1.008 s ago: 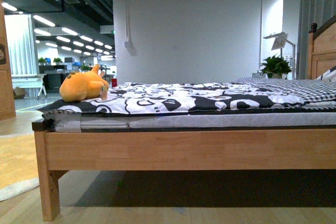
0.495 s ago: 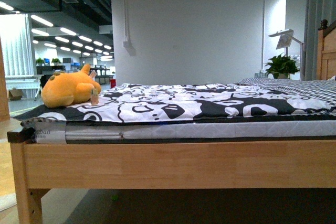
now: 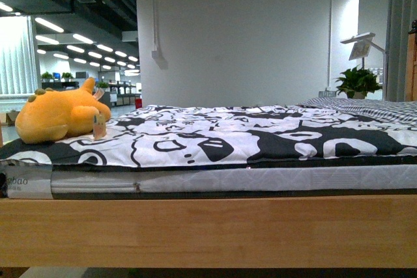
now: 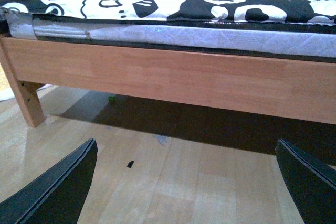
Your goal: Put away toys
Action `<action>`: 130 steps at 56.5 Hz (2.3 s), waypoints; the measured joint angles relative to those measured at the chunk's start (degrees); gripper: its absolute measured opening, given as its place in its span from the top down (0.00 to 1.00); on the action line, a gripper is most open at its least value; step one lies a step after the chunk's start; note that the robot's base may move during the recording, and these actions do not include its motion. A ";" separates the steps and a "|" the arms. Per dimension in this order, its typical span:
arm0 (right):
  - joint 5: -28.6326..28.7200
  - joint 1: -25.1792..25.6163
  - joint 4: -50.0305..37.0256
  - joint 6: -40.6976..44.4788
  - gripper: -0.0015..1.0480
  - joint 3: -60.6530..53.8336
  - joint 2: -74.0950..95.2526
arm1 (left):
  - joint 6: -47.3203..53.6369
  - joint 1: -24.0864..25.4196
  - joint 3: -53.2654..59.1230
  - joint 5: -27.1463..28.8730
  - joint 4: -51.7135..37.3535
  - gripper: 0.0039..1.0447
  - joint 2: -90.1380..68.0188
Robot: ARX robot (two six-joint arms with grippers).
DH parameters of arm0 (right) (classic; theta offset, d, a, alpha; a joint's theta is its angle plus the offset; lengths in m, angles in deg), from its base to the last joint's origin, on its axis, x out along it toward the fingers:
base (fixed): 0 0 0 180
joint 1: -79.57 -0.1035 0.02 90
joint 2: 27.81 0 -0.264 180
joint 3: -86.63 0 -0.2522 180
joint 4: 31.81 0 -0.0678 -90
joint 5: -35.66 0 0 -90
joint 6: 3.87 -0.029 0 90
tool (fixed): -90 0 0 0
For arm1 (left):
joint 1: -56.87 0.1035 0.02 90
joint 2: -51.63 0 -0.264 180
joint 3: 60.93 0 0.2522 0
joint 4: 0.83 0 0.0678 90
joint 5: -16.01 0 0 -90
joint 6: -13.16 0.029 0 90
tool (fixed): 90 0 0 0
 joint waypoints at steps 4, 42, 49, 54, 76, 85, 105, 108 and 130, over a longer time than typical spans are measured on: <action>0.00 0.00 0.00 0.00 0.00 0.00 0.00 | -0.02 0.00 0.00 0.00 0.00 0.05 0.00; 0.02 0.00 0.00 0.00 0.00 0.00 0.00 | -0.02 0.00 0.00 0.00 0.00 0.05 -0.02; -0.11 0.00 0.00 0.00 0.00 0.00 0.00 | -0.02 0.00 0.00 0.00 0.00 0.05 -0.02; -0.11 0.00 0.00 0.00 0.00 0.00 0.04 | -0.02 0.00 0.00 0.00 0.00 0.05 -0.04; -0.37 0.00 0.00 0.00 0.00 0.00 0.07 | 0.00 0.00 0.00 -0.20 0.00 0.05 -0.04; -0.35 0.00 0.00 0.00 0.00 0.00 0.04 | 0.00 0.00 0.00 -0.15 0.00 0.05 -0.04; -0.17 0.00 -0.04 0.00 0.00 0.00 0.11 | -0.02 0.00 0.00 -0.02 0.00 0.05 -0.04; -0.15 0.00 -0.07 0.00 0.00 0.00 0.00 | -0.02 0.00 0.00 0.00 -0.02 0.05 -0.02; 0.48 0.04 -0.04 0.02 0.00 0.00 0.07 | 0.00 -0.07 0.00 0.20 -0.07 0.05 0.00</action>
